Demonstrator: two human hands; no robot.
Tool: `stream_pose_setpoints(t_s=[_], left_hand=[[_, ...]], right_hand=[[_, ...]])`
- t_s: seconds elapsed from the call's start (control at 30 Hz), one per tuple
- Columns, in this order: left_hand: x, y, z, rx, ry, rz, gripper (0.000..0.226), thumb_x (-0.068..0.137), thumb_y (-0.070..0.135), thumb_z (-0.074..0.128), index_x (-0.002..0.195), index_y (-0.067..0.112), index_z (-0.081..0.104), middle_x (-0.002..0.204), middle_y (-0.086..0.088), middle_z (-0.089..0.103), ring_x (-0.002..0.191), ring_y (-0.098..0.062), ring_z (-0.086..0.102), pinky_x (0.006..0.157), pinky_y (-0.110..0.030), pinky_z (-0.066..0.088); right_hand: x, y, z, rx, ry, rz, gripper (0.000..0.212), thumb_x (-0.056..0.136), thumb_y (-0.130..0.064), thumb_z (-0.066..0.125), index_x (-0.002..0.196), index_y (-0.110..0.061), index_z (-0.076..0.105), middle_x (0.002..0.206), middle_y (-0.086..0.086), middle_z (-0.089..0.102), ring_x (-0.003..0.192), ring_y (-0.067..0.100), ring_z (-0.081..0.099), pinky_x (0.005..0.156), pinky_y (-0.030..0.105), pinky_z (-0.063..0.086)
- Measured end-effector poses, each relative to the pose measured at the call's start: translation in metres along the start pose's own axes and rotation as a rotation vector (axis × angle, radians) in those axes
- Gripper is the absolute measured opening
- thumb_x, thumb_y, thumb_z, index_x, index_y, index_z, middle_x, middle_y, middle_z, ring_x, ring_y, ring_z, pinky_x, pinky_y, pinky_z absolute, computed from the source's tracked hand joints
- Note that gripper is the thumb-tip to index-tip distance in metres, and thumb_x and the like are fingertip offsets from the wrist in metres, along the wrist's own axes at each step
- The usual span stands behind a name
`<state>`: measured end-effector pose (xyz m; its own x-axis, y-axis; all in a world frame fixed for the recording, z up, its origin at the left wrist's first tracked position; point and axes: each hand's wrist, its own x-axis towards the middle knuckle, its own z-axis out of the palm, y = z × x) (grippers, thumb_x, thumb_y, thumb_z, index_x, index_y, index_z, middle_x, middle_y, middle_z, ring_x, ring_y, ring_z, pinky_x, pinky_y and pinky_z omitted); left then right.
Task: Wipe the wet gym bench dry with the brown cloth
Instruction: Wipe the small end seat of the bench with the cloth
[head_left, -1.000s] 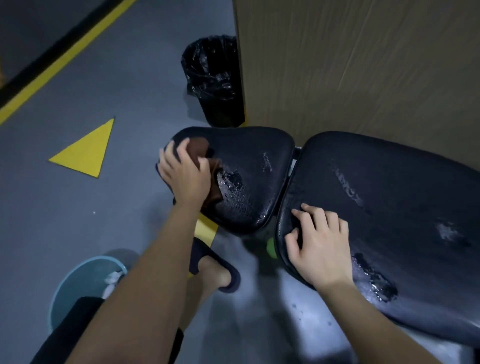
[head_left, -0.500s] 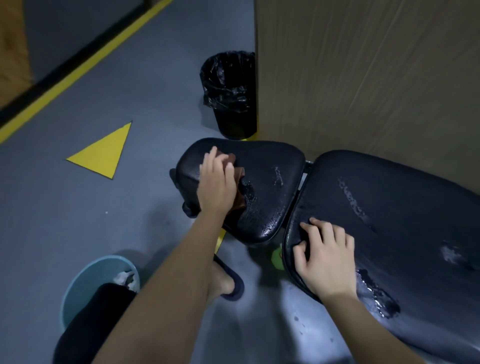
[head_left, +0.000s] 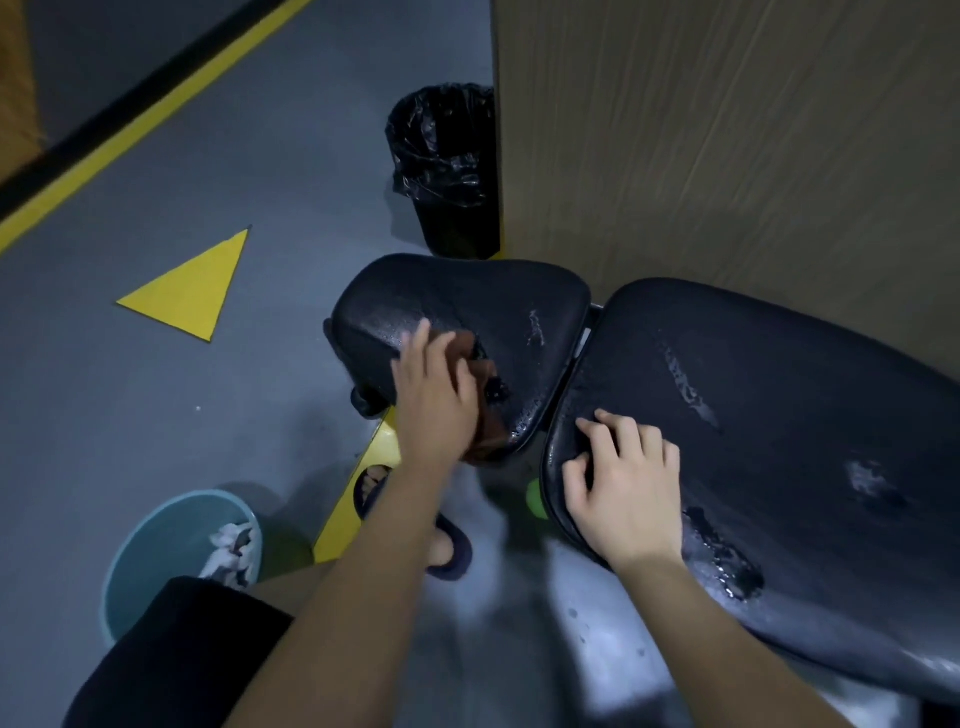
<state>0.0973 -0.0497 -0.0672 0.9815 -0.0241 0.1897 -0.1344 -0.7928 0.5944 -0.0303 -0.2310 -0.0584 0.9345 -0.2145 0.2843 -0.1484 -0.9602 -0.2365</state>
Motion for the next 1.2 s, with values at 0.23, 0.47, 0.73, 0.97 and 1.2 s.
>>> stream_pose_setpoints(t_s=[0.23, 0.47, 0.73, 0.97, 1.2], left_hand=[[0.125, -0.024, -0.011, 0.109, -0.076, -0.018, 0.025, 0.101, 0.028, 0.045, 0.119, 0.029, 0.062, 0.164, 0.011, 0.033, 0.157, -0.011, 0.01, 0.105, -0.038, 0.039], [0.178, -0.008, 0.005, 0.119, -0.112, 0.065, 0.027, 0.092, 0.022, 0.052, 0.113, 0.021, 0.07, 0.153, 0.006, 0.052, 0.151, -0.013, 0.032, 0.112, -0.036, 0.039], [0.086, 0.017, -0.003, 0.046, -0.143, 0.152, 0.035, 0.091, 0.021, 0.054, 0.123, 0.027, 0.068, 0.153, 0.013, 0.05, 0.145, -0.01, 0.04, 0.105, -0.033, 0.044], [-0.038, 0.027, 0.0, -0.013, -0.063, 0.142, 0.036, 0.091, 0.024, 0.044, 0.122, 0.026, 0.062, 0.152, 0.012, 0.048, 0.147, -0.013, 0.037, 0.112, -0.035, 0.046], [-0.031, 0.009, -0.003, 0.084, -0.064, 0.352, 0.034, 0.089, 0.021, 0.049, 0.118, 0.02, 0.066, 0.142, 0.005, 0.058, 0.135, -0.019, 0.053, 0.1, -0.041, 0.054]], right_hand=[[0.002, 0.001, 0.004, -0.015, -0.002, -0.006, 0.041, 0.08, -0.025, 0.054, 0.116, -0.014, 0.07, 0.122, 0.008, 0.066, 0.103, 0.033, 0.053, 0.086, 0.045, 0.039], [0.005, 0.0, 0.004, 0.001, 0.003, -0.006, 0.043, 0.079, -0.028, 0.05, 0.114, -0.013, 0.07, 0.119, 0.01, 0.065, 0.104, 0.034, 0.05, 0.085, 0.046, 0.037], [0.006, 0.0, -0.002, -0.005, -0.057, 0.016, 0.041, 0.078, -0.028, 0.052, 0.113, -0.014, 0.069, 0.12, 0.009, 0.065, 0.105, 0.035, 0.053, 0.086, 0.046, 0.039], [0.002, -0.002, -0.008, 0.005, -0.106, 0.032, 0.039, 0.08, -0.027, 0.053, 0.114, -0.015, 0.069, 0.12, 0.007, 0.066, 0.103, 0.034, 0.056, 0.085, 0.047, 0.044], [0.0, -0.001, -0.005, -0.011, -0.091, 0.027, 0.038, 0.082, -0.027, 0.052, 0.114, -0.015, 0.07, 0.121, 0.006, 0.066, 0.101, 0.033, 0.056, 0.086, 0.046, 0.043]])
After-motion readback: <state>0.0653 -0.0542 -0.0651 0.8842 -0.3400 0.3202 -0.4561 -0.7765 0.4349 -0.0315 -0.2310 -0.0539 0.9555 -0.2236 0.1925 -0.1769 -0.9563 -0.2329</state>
